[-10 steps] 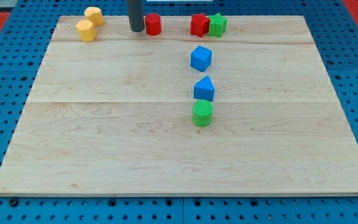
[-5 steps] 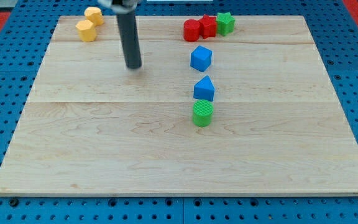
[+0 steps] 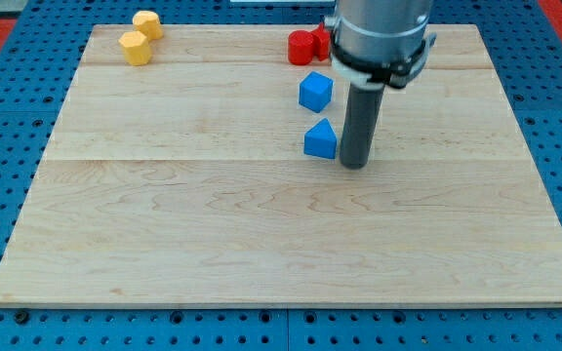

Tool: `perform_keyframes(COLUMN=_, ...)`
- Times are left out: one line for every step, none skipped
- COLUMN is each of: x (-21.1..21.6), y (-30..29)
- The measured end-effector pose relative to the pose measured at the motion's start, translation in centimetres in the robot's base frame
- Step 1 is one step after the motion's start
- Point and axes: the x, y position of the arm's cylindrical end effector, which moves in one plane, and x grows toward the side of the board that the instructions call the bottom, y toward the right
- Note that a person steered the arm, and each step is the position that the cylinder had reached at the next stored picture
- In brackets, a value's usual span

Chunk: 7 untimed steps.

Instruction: Move green circle below red star

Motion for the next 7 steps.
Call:
perform_keyframes(x=-2.6, y=3.0)
perform_keyframes(x=-7.9, y=3.5)
perform_keyframes(x=-11.6, y=3.9)
perform_keyframes(x=-10.3, y=5.0)
perform_keyframes(x=-6.6, y=5.3)
perform_keyframes(x=-8.2, y=2.1)
perform_keyframes(x=-12.1, y=1.1)
